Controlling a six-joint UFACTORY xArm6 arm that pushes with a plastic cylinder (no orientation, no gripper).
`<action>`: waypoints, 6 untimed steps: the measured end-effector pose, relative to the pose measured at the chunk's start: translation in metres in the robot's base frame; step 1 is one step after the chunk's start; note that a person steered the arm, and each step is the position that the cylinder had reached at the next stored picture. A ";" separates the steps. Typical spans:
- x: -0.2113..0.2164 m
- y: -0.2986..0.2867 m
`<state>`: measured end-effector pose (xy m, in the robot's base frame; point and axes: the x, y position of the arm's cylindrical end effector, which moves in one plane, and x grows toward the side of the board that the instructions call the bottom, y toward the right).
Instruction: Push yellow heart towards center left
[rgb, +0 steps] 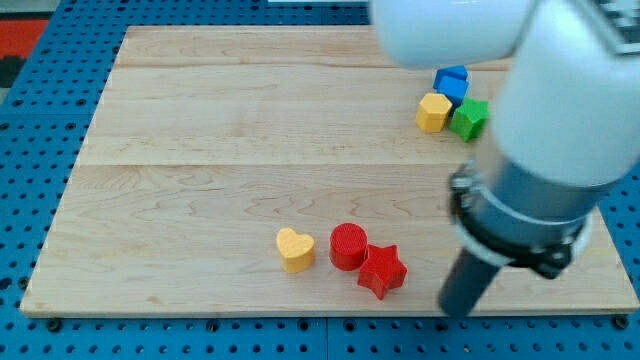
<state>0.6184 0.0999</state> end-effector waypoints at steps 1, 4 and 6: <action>-0.042 -0.046; -0.067 -0.143; -0.103 -0.192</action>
